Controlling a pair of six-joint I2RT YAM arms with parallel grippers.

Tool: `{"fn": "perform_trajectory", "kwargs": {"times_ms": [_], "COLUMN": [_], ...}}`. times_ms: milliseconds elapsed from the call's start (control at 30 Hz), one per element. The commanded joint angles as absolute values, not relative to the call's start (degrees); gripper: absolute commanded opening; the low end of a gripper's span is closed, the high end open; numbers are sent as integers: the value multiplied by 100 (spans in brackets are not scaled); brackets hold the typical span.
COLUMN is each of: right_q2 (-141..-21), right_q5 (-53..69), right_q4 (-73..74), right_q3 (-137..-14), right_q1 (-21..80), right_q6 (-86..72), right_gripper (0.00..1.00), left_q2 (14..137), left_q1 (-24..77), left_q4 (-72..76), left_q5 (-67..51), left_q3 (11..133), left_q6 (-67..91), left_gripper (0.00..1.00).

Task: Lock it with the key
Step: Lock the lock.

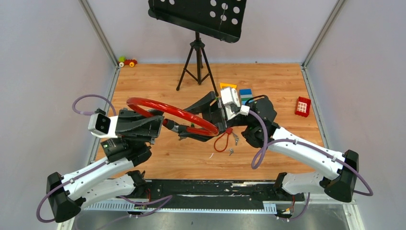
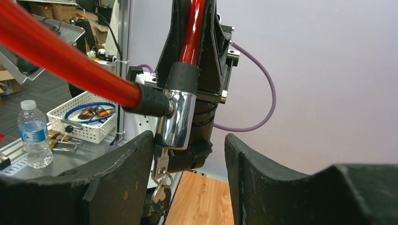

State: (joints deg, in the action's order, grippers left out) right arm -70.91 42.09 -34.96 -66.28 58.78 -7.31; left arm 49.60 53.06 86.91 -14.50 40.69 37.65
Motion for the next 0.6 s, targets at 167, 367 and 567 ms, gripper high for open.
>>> {"fn": "perform_trajectory", "kwargs": {"times_ms": [167, 367, 567], "right_q2": [-7186, -7194, -7341], "right_q5": [4421, 4412, 4521], "right_q4": [-3275, -3093, -2758], "right_q3": [-7096, -7124, -7336], "right_q1": [5871, 5839, 5780], "right_q6": [-907, -994, -1249], "right_gripper": [53, 52, 52], "left_q2": [5036, 5088, 5244], "left_q1": [5284, 5289, 5285], "left_q4": [9202, 9202, 9202], "left_q5": [-1627, -1767, -2011], "left_q3": [4338, 4372, 4482], "left_q6": [4090, 4097, 4246], "left_gripper": [0, 0, 0]}}
